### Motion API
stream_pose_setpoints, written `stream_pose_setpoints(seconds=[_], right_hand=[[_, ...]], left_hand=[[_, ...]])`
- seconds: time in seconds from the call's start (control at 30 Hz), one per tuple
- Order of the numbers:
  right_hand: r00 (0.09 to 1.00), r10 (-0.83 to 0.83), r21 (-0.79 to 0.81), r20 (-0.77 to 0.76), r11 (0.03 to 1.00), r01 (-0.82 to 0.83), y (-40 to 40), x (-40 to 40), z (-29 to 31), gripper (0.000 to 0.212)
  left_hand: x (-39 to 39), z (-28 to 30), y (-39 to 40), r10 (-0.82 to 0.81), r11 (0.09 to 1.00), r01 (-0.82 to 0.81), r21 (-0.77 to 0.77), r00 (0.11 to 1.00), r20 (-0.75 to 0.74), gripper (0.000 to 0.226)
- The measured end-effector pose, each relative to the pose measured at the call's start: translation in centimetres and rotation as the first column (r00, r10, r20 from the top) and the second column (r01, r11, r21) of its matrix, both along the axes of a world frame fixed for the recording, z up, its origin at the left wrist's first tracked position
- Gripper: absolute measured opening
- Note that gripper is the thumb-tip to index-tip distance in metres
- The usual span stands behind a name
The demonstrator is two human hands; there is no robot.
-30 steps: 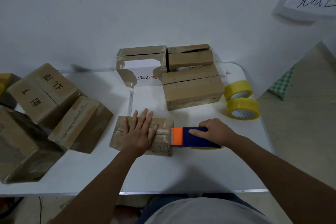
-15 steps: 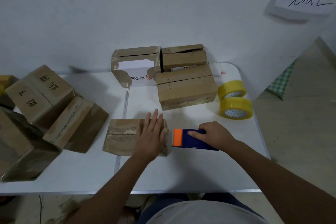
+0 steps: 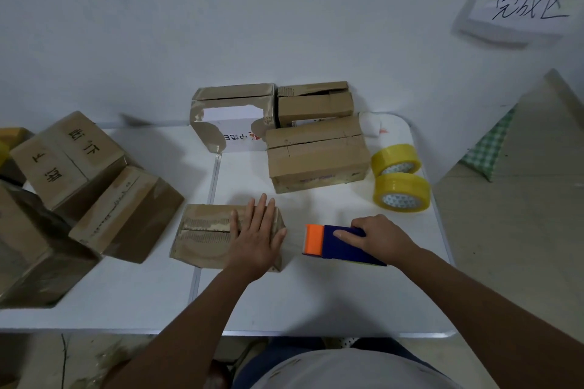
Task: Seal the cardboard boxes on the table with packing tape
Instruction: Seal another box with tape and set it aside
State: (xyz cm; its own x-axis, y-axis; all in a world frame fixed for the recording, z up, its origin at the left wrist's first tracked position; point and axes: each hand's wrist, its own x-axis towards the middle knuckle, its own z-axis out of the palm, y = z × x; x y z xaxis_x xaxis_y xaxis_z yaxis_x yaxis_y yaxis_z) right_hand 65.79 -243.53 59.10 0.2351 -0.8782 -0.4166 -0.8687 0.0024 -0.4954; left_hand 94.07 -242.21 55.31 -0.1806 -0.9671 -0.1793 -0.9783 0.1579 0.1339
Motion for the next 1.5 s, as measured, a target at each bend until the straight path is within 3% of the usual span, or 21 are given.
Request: stream_pose_setpoints(seconds=[0.23,0.4,0.57,0.87,1.5], right_hand=[[0.994,0.058,-0.032,-0.09,0.998,-0.061,0.3,-0.5,0.6,0.048],[0.994,0.097,0.019,-0.053,0.995,-0.096,-0.4,-0.2,1.5,0.049],[0.99,0.131,0.075,-0.045,0.989,-0.127,-0.1,-0.3,1.7,0.033],[0.967,0.077,0.027,-0.242,0.997,-0.073,0.4,4.9,0.8,0.047],[0.934,0.015,0.026,-0.356,1.0,-0.006,-1.2,8.8,0.0,0.043]], left_hand=[[-0.1,0.0,0.0,0.022,0.999,-0.023,-0.03,1.0,-0.018,0.075],[-0.1,-0.2,0.0,0.026,0.999,-0.027,-0.046,0.999,-0.04,0.075],[-0.3,-0.4,0.0,0.035,0.998,-0.036,-0.054,0.999,-0.016,0.068],[-0.7,-0.1,0.3,0.059,0.997,-0.061,-0.053,0.998,-0.027,0.061],[-0.6,0.0,0.2,0.026,0.999,-0.025,-0.025,0.999,0.046,0.061]])
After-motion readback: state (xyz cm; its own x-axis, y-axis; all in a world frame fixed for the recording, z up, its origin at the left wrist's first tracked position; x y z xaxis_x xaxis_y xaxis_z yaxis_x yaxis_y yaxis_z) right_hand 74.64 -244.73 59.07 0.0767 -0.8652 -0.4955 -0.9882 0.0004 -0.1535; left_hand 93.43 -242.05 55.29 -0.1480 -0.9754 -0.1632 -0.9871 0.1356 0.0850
